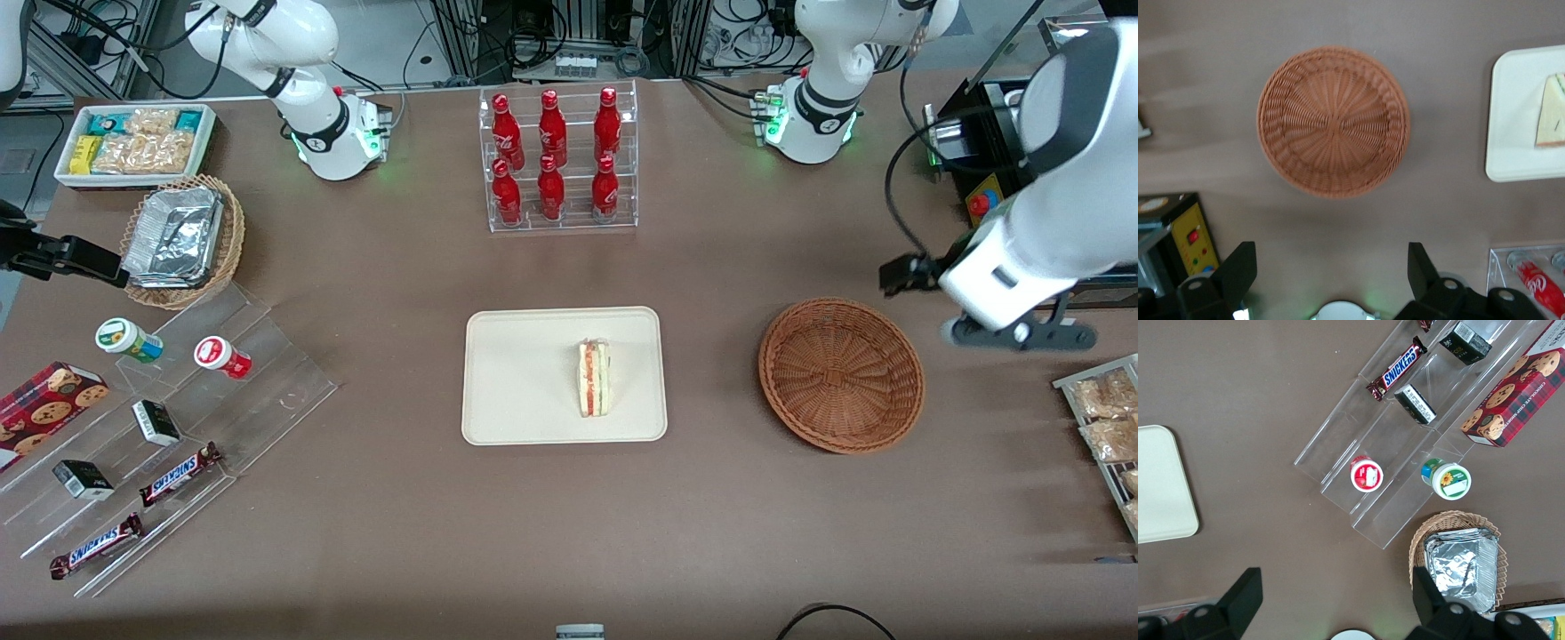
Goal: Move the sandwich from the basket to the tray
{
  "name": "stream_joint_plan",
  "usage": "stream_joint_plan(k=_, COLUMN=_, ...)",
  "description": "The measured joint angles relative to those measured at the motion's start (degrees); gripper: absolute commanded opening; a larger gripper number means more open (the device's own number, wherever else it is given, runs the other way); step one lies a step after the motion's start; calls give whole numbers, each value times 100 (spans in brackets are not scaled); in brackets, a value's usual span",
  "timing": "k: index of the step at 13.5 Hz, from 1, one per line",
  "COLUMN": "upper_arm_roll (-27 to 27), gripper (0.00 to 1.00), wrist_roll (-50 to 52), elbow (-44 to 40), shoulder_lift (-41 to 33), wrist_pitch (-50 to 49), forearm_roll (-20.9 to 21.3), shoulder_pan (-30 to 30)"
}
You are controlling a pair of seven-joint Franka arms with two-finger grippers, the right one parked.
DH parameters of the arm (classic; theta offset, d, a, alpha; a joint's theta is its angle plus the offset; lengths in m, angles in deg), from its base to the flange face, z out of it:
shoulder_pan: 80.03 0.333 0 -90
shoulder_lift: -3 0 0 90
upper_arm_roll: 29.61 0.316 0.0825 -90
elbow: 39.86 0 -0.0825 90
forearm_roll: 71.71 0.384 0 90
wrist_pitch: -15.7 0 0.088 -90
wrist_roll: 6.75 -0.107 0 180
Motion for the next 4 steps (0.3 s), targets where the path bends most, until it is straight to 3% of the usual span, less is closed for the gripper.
stream_joint_plan(k=4, upper_arm_roll=-55, gripper=100, wrist_roll=2, elbow=509, shoulder_lift=-782, wrist_pitch=-176, forearm_roll=1, shoulder_pan=235)
